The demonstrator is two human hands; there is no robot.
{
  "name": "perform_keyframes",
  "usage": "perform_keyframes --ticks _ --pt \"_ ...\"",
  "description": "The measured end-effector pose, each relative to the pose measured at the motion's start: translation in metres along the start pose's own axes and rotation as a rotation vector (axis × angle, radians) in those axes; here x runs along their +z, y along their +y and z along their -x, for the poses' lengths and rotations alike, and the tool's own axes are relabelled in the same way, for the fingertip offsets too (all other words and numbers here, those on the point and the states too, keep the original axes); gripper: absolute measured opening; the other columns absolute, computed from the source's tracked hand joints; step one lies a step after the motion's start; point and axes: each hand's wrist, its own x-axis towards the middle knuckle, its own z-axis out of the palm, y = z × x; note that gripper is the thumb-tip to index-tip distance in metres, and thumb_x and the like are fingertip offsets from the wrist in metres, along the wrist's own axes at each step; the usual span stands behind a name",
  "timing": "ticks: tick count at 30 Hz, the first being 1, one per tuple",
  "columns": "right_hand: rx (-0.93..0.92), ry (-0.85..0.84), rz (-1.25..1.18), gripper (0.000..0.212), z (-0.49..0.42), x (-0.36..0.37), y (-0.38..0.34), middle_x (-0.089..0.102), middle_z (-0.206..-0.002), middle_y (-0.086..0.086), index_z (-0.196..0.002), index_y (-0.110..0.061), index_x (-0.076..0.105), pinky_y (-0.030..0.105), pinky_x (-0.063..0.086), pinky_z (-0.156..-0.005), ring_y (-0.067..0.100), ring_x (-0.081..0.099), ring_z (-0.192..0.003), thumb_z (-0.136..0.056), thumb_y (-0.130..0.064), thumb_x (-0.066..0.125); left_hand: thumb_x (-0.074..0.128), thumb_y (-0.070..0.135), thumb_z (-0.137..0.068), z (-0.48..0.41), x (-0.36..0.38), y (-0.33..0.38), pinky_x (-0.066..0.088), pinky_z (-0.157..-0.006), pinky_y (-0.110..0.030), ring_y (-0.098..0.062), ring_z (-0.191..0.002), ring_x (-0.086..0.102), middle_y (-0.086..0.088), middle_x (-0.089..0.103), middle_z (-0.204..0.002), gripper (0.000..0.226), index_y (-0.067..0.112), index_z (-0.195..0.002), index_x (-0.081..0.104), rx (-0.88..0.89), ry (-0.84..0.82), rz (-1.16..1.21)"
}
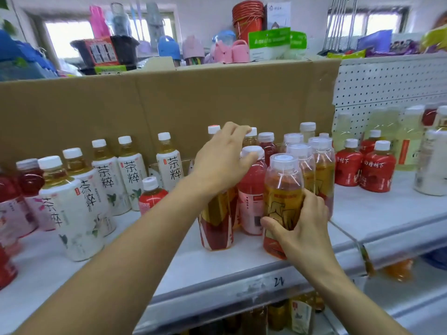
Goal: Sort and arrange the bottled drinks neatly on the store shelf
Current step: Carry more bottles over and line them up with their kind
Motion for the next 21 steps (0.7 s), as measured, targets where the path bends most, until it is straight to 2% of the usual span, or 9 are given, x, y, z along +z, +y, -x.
perform_keyframes --ticks 2,5,11,15,18,20,21 --pt "0.005 -0.003 -0.004 0.077 -0.002 -0.003 0.004 0.036 -0.116 -0.006 -0.129 -0.020 0.039 0.035 0.036 -0.102 0.008 0.028 -0.109 -0.070 -0.042 0.083 0.051 0.048 -0.097 -0.014 -0.006 0.004 0.048 -0.097 -0.041 -0.019 -0.122 0.054 0.004 0.054 -0.138 0.049 0.027 -0.141 0.048 -0.036 -0.201 -0.063" --pt "0.010 -0.021 -0.014 0.078 -0.007 -0.007 0.010 0.034 -0.116 -0.006 -0.129 -0.021 0.039 0.034 0.036 -0.103 0.010 0.031 -0.113 -0.069 -0.041 0.085 0.055 0.052 -0.095 -0.026 -0.008 0.010 0.043 -0.103 -0.040 -0.023 -0.124 0.053 0.001 0.059 -0.137 0.048 0.029 -0.137 0.055 -0.027 -0.317 -0.119" --pt "0.034 -0.059 -0.022 0.081 -0.022 -0.013 0.021 0.033 -0.118 -0.006 -0.130 -0.020 0.037 0.040 0.037 -0.108 0.015 0.034 -0.121 -0.069 -0.042 0.084 0.061 0.051 -0.092 -0.031 -0.007 0.006 0.049 -0.095 -0.043 -0.023 -0.108 0.059 0.001 0.066 -0.119 0.039 0.024 -0.120 0.065 -0.014 -0.361 -0.069" --pt "0.038 -0.072 0.020 0.087 -0.030 -0.010 0.024 0.038 -0.123 -0.001 -0.133 -0.018 0.035 0.045 0.038 -0.108 0.018 0.036 -0.121 -0.067 -0.047 0.084 0.059 0.046 -0.095 -0.025 -0.013 0.008 0.048 -0.095 -0.043 -0.024 -0.112 0.058 0.001 0.063 -0.124 0.039 0.025 -0.127 0.062 0.020 -0.381 -0.071" --pt "0.039 -0.104 0.038 0.091 -0.031 -0.009 0.025 0.038 -0.130 0.004 -0.138 -0.016 0.032 0.044 0.036 -0.110 0.021 0.035 -0.126 -0.070 -0.044 0.084 0.058 0.042 -0.097 -0.015 -0.022 0.013 0.045 -0.102 -0.041 -0.021 -0.123 0.054 0.002 0.059 -0.137 0.044 0.024 -0.136 0.058 0.038 -0.406 -0.042" --pt "-0.032 -0.036 0.059 0.094 -0.027 -0.010 0.022 0.035 -0.139 0.008 -0.144 -0.012 0.028 0.040 0.031 -0.115 0.023 0.031 -0.132 -0.073 -0.039 0.083 0.058 0.040 -0.097 -0.006 -0.026 0.016 0.042 -0.106 -0.039 -0.019 -0.129 0.050 0.003 0.055 -0.144 0.045 0.022 -0.139 0.056 0.065 -0.401 -0.023" --pt "-0.136 0.050 0.071 0.094 -0.023 -0.011 0.017 0.035 -0.142 0.012 -0.146 -0.009 0.028 0.034 0.026 -0.117 0.024 0.030 -0.133 -0.074 -0.036 0.083 0.057 0.039 -0.098 -0.001 -0.027 0.017 0.041 -0.108 -0.038 -0.018 -0.131 0.048 0.003 0.053 -0.146 0.045 0.022 -0.140 0.055 0.081 -0.393 -0.019"
